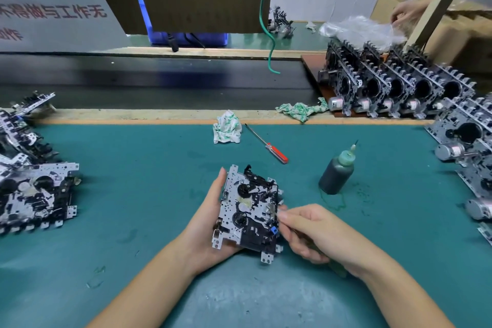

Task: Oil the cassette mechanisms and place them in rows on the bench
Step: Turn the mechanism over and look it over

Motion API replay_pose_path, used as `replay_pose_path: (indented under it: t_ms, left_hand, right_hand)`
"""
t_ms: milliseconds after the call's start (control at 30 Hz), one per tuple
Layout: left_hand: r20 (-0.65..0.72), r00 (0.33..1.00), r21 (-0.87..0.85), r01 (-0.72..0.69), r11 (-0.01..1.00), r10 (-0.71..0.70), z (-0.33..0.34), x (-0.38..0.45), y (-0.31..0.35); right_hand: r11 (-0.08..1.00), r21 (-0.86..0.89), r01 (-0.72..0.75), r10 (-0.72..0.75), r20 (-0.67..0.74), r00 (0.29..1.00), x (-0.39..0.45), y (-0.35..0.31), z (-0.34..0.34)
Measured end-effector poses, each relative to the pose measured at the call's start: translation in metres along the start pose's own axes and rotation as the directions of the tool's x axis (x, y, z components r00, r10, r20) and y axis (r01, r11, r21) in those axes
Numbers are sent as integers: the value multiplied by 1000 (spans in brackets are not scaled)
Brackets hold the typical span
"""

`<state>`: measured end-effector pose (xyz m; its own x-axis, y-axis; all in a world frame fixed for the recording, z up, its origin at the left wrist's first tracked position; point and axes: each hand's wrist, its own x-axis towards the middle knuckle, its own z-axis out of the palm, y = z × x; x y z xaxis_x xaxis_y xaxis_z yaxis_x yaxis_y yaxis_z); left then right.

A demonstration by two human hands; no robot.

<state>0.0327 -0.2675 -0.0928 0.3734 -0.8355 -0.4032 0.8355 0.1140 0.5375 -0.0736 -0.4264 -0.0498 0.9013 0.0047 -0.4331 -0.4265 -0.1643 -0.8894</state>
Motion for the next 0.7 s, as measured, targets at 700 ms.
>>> replay_pose_path:
  t_ms: [700]
  left_hand:
    - [-59,998,45,10,999,-8,1,0,0]
  right_hand:
    - [998,-57,17,-11,90,996,-2,3,-2]
